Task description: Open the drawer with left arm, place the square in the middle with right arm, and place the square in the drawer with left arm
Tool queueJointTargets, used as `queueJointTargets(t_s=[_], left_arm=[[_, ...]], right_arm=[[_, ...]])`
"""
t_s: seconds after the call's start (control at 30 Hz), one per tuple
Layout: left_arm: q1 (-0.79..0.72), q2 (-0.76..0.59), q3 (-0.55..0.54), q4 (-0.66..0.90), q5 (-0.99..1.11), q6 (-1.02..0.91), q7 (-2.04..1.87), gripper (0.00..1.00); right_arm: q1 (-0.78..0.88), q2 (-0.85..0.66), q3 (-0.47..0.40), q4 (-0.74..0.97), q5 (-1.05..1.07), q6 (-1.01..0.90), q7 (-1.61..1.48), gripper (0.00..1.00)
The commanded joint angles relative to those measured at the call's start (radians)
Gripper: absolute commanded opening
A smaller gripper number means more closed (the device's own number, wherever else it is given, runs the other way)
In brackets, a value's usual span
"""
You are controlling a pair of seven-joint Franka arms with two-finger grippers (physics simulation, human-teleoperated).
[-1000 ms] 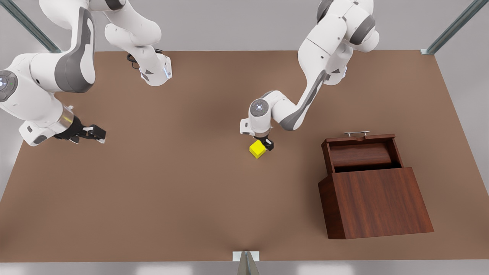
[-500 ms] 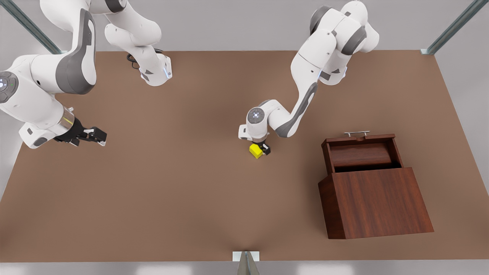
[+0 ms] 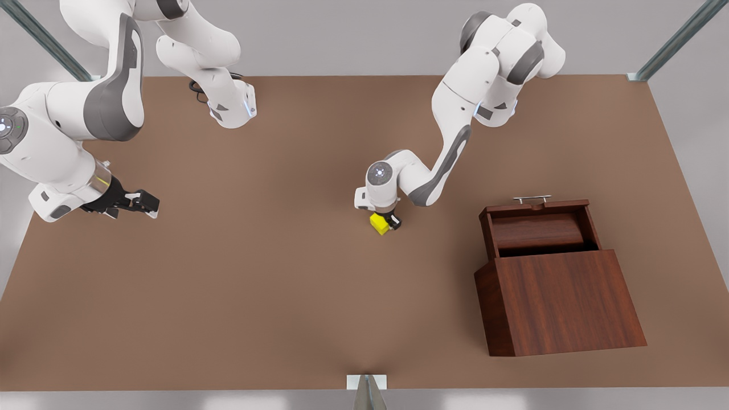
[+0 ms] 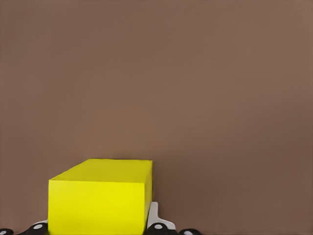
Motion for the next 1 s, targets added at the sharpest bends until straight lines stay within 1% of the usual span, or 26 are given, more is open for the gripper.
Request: queueJointTargets(t_s=[0.0, 0.17, 0.2, 0.3, 0.47, 0.53, 0.63, 0.7, 0.87, 0.97], left_arm=[[0.0, 0.0, 0.0, 0.0, -0.006, 0.0, 0.001, 0.65], [0.002, -0.025, 0.0, 0.019, -0.006, -0.039, -0.005, 0.64], [0.002, -0.032, 0.002, 0.048, -0.006, -0.086, -0.007, 0.63], [0.003, -0.086, 0.011, 0.066, -0.006, -0.151, 0.007, 0.63], [0.015, -0.193, 0.069, 0.083, -0.04, -0.244, 0.056, 0.63], [0.015, -0.209, 0.158, 0.171, -0.156, -0.376, 0.208, 0.64], [0.015, -0.272, 0.264, 0.157, -0.184, -0.45, 0.406, 0.64], [0.015, -0.307, 0.34, 0.134, -0.195, -0.468, 0.565, 0.64], [0.012, -0.338, 0.543, 0.074, -0.232, -0.467, 0.952, 0.64], [0.012, -0.341, 0.635, 0.051, -0.232, -0.479, 1.131, 0.64]], right_arm=[[0.0, 0.0, 0.0, 0.0, 0.0, 0.0, 0.0, 1.0], [0.0, 0.0, 0.0, 0.002, -0.002, 0.002, 0.0, 1.0], [0.0, 0.0, 0.0, 0.002, -0.002, 0.002, 0.0, 1.0], [0.0, 0.0, 0.001, 0.002, -0.002, 0.002, 0.0, 1.0], [0.0, 0.001, 0.001, 0.002, -0.002, 0.002, 0.0, 1.0], [0.0, 0.001, 0.0, 0.002, -0.002, 0.002, 0.0, 1.0], [0.0, 0.001, 0.0, 0.002, -0.002, 0.002, 0.0, 1.0], [0.0, 0.001, 0.0, 0.002, -0.002, 0.002, 0.0, 1.0], [0.0, 0.001, 0.0, 0.002, -0.002, 0.002, 0.0, 1.0], [0.0, 0.001, 0.0, 0.002, -0.002, 0.002, 0.0, 1.0]])
